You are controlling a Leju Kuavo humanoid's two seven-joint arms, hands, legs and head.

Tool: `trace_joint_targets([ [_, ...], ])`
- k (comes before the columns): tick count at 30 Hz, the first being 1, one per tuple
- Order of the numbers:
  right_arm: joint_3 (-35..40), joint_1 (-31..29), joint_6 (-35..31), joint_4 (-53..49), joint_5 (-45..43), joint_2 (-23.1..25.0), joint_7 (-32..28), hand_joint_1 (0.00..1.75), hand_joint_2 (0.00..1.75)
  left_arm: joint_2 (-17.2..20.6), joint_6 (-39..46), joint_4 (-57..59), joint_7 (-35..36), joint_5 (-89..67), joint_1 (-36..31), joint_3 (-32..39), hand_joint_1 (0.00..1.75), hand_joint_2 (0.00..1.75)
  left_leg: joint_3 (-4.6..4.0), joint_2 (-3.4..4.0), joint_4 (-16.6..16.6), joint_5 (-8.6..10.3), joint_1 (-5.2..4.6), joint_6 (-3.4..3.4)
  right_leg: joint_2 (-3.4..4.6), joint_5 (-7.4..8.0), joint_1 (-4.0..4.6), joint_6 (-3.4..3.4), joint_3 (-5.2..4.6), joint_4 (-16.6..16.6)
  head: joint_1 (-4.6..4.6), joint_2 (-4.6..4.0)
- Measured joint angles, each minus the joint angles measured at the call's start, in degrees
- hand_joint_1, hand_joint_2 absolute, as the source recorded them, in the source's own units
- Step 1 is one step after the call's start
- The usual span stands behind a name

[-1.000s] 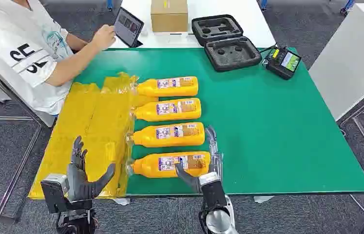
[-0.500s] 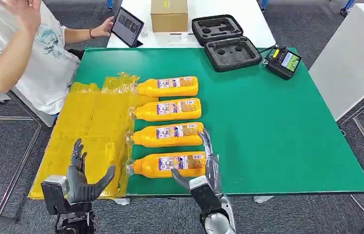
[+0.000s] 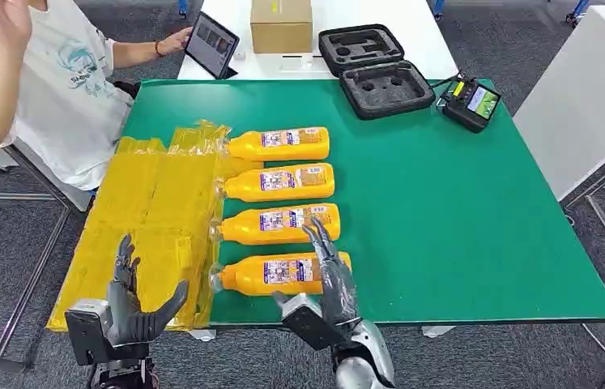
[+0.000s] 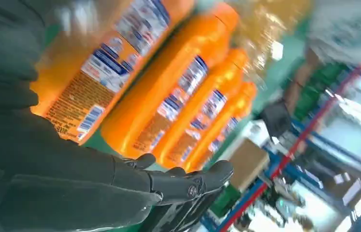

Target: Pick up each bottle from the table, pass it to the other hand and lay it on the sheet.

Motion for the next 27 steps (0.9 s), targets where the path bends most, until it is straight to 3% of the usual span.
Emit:
trace_joint_targets([
  [6, 1.82, 0.36, 9.2, -3.42, 9.08, -2.27, 11.64, 0.0, 1.75, -0.07, -1.72, -0.35, 0.11, 1.4, 0.5, 0.13, 0.0, 1.75, -0.01, 0.0, 0.0, -0.01, 0.0, 0.0, 0.0, 0.0, 0.0, 0.0, 0.01, 0.0, 0.0, 0.0],
  [15, 4.18, -6.21, 14.58, 2.13, 10.4, -4.79, 15.93, 0.0, 1.75, -0.07, -1.77, -0.76, 0.94, 1.75, 0.55, 0.42, 0.0, 1.75, 0.0, 0.01, 0.0, 0.05, 0.0, 0.03, 0.0, 0.02, 0.0, 0.01, 0.01, 0.0, -0.02, 0.0],
  [27, 5.45, -11.64, 14.8, 10.59, 9.19, -5.51, 15.27, 0.0, 1.75, -0.2, -3.43, -0.76, 1.42, 3.37, 0.69, 1.2, 0.0, 1.75, -0.01, 0.0, 0.0, 0.03, 0.0, 0.04, 0.0, 0.01, 0.0, 0.01, 0.01, 0.01, 0.0, 0.0],
])
